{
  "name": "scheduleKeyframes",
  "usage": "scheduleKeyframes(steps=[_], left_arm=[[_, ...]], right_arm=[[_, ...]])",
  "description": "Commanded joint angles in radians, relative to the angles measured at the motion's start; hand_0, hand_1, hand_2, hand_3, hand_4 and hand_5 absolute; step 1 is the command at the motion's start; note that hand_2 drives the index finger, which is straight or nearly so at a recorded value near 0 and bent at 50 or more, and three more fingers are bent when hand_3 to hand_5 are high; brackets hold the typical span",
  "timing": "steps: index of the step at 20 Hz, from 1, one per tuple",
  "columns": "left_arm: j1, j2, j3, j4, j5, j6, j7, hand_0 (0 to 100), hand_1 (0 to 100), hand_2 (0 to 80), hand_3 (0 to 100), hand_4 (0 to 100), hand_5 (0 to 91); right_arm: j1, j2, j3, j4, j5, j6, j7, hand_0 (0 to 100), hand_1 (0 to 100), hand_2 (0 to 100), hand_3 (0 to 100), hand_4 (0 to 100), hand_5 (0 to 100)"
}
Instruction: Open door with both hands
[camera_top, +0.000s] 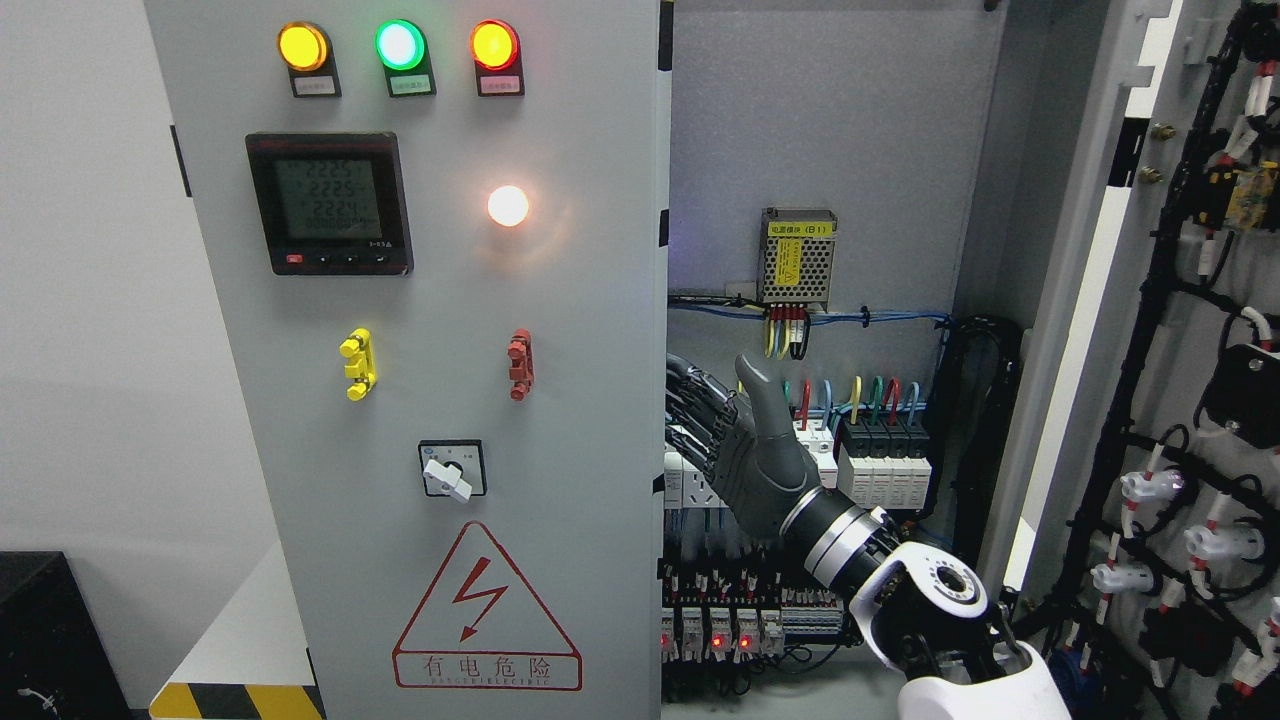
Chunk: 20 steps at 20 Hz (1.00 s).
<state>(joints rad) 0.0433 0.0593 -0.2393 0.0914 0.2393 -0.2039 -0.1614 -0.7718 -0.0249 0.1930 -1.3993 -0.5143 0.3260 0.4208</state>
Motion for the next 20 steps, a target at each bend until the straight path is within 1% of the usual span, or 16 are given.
scheduleKeyframes(steps=[1, 5, 8, 11, 18, 20], left_arm=[[0.001, -0.003, 0.000, 0.001, 0.000, 0.000, 0.000, 0, 0, 0.0, 0, 0, 0.0], [0.001, -0.003, 0.000, 0.001, 0.000, 0.000, 0.000, 0, 0, 0.0, 0, 0, 0.0], [0.003, -0.003, 0.000, 0.002, 0.000, 0.000, 0.000, 0, 0, 0.0, 0, 0, 0.0], [0.004, -0.003, 0.000, 0.001, 0.000, 0.000, 0.000, 0, 0, 0.0, 0, 0, 0.0], [0.006, -0.003, 0.000, 0.001, 0.000, 0.000, 0.000, 0, 0, 0.0, 0, 0, 0.0], [0.006, -0.003, 0.000, 0.001, 0.000, 0.000, 0.000, 0, 0, 0.0, 0, 0, 0.0]], right_arm=[[-0.004, -0.014, -0.014, 0.020, 0.002, -0.001, 0.029, 0, 0, 0, 0, 0, 0], [-0.004, -0.015, -0.014, 0.019, 0.002, -0.001, 0.036, 0, 0, 0, 0, 0, 0], [-0.007, -0.014, -0.012, 0.019, 0.003, -0.001, 0.059, 0, 0, 0, 0, 0, 0], [-0.014, -0.013, -0.012, 0.022, 0.005, -0.001, 0.065, 0, 0, 0, 0, 0, 0], [-0.029, -0.015, -0.009, 0.036, 0.004, 0.001, 0.065, 0, 0, 0, 0, 0, 0], [-0.030, -0.013, -0.009, 0.036, 0.002, 0.001, 0.078, 0, 0, 0, 0, 0, 0]])
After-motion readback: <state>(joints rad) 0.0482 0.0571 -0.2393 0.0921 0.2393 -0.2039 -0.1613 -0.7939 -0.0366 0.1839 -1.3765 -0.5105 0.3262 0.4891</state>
